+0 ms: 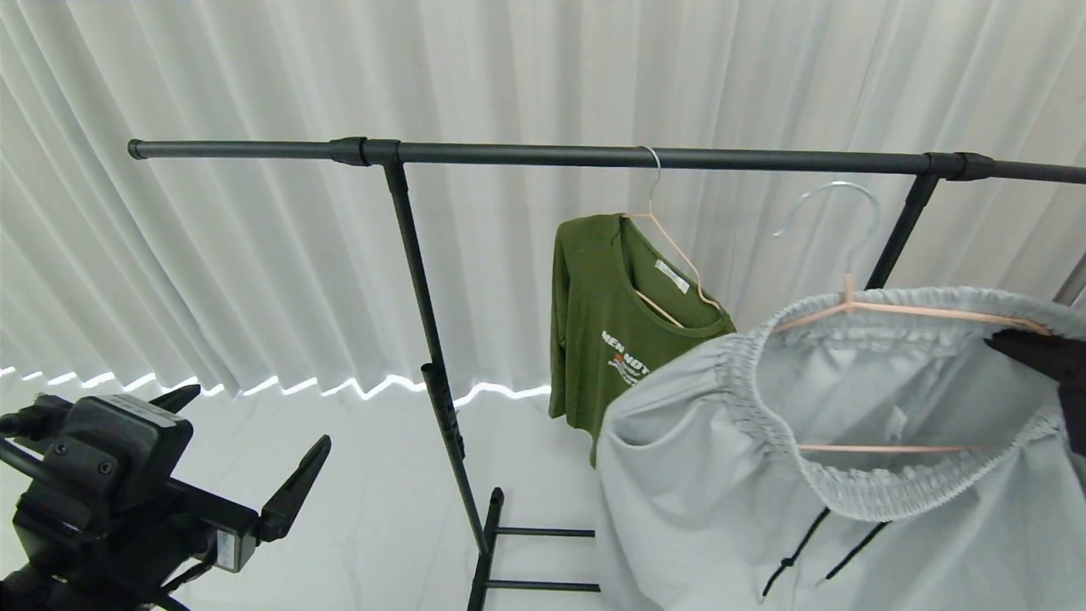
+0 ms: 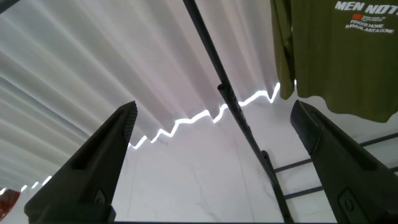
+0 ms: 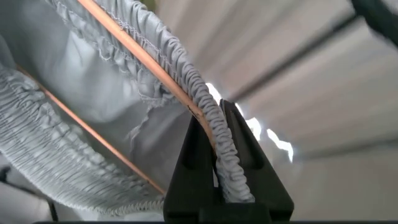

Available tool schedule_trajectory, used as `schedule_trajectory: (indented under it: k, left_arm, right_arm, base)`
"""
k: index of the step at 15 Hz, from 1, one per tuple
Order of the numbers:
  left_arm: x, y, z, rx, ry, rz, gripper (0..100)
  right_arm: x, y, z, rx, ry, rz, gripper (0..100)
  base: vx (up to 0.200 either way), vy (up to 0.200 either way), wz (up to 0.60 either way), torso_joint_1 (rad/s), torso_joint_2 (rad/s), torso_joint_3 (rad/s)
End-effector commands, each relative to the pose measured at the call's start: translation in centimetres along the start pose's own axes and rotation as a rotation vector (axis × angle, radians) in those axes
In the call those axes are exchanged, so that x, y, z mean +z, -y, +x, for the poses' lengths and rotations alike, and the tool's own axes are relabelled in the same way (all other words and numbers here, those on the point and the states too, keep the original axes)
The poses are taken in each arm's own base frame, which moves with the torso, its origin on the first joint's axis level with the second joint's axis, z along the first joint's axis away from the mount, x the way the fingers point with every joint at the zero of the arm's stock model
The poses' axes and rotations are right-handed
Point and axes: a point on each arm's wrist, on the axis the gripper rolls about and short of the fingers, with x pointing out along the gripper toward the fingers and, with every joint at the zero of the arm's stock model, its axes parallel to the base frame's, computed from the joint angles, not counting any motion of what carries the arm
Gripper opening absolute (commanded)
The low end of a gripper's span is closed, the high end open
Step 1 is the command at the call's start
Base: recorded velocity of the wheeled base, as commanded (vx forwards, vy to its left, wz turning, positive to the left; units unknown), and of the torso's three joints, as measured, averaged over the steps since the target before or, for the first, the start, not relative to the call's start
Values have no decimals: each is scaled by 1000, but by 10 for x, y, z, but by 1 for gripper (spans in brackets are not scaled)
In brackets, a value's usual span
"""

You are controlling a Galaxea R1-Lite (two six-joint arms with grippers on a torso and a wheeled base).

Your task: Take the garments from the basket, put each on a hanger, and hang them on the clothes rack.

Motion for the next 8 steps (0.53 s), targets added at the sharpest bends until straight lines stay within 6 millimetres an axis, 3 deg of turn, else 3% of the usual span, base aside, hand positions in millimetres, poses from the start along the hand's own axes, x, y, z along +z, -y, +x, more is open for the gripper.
schedule_trajectory:
  k: [1,4,8]
  left_arm:
    - [-1,0,1,-1,-9,2,100]
    - [-3,2,3,-6,-23,7,100]
    - [-4,3,7,-11,-39,19,100]
  right_arm:
    - [-31,17,-52,-139,-44,46,0]
    - [-50,20,-79,-274,-139,84,0]
    - [-57,26,-85,-462,-239,142,0]
  base:
    - [0,0,0,0,0,0]
    - [0,0,0,0,0,0]
    - [0,0,0,0,0,0]
